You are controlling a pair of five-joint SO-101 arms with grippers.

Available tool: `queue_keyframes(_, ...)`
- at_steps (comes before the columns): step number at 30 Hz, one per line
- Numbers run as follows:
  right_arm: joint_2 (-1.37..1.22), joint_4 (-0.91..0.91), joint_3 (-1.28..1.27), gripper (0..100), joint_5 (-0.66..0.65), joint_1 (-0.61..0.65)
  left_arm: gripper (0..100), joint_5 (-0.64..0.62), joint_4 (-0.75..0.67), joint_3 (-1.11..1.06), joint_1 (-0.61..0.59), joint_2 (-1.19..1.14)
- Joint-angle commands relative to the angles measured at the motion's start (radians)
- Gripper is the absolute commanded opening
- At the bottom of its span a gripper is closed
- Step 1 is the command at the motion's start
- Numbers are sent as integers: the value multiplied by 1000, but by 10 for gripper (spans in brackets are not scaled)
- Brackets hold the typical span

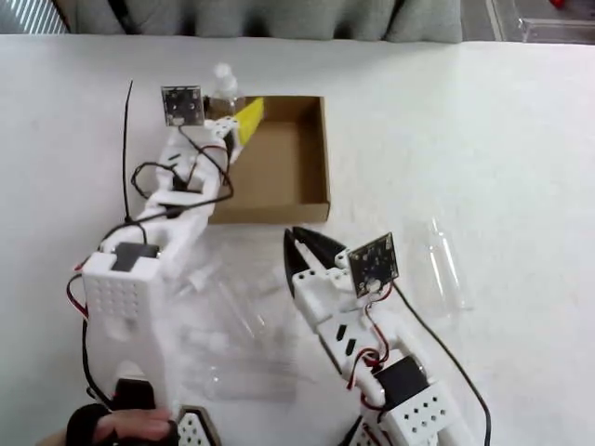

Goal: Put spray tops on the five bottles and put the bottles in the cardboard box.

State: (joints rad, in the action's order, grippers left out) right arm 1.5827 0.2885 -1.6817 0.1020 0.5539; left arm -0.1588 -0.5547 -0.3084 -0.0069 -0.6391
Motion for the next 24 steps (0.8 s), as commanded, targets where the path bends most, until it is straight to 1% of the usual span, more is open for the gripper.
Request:
queue_keyframes(1, 2, 4, -12, 16, -11, 4, 351, 2, -31, 3, -10, 21)
queue_keyframes(9, 2, 4, -12, 16, -11, 7, 351, 2, -31, 0, -13, 35)
queue_keyframes(22, 2, 4, -12, 16, -11, 1, 351, 9, -28, -379, -2, 407)
queue_keyframes(24, 2, 4, -12, 16, -11, 1, 351, 9, 17, -420, -2, 461)
